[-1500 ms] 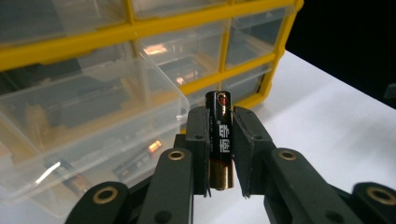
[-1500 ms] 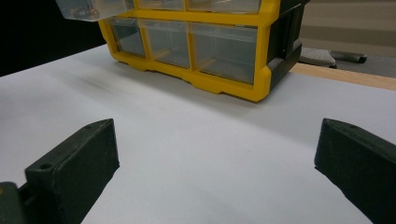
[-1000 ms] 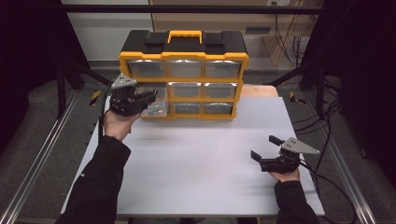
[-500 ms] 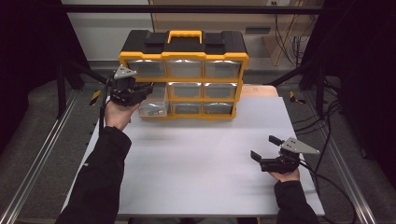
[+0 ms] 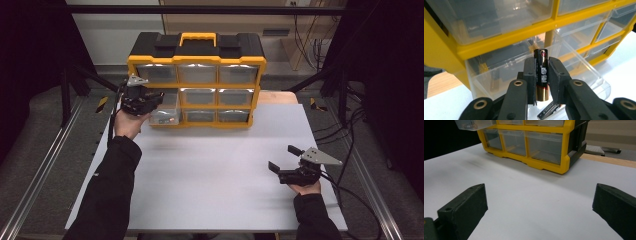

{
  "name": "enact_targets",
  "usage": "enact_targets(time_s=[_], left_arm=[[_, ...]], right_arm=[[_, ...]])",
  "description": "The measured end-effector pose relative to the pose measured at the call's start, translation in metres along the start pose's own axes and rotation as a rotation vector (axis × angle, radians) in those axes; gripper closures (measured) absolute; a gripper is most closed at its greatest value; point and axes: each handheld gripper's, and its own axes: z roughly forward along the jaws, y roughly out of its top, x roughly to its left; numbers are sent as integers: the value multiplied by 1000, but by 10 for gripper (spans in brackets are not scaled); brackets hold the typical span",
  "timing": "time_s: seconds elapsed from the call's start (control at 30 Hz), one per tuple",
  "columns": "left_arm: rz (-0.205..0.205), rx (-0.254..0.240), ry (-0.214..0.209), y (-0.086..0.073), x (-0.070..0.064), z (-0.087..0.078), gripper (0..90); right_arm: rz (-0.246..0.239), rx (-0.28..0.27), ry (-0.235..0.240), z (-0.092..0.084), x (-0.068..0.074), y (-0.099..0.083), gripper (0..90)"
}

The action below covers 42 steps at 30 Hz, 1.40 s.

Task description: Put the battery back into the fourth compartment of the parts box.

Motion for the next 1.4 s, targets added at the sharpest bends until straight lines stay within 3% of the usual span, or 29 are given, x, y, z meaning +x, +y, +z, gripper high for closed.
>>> enact_targets(time_s=[0.23, 0.53, 0.67, 0.83, 0.9, 1.1, 1.4], left_arm=[[11, 25, 13, -7, 0, 4, 758], [-5, 6, 13, -9, 0, 3, 719], [-12, -37, 14, -9, -2, -5, 638], [-23, -124, -15, -11, -4, -22, 452], [-25, -155, -30, -13, -6, -29, 369], [-22, -258, -110, -30, -10, -47, 229], [-5, -273, -175, -70, -17, -54, 88]], right_arm=[[-5, 0, -1, 0, 0, 0, 2], [-5, 2, -1, 0, 0, 0, 2], [-4, 0, -2, 0, 0, 0, 2], [0, -2, -2, 0, 0, 0, 2], [0, -3, -3, 0, 0, 0, 2], [2, -3, -4, -1, 0, 0, 2], [2, -6, -1, -1, 0, 0, 2]])
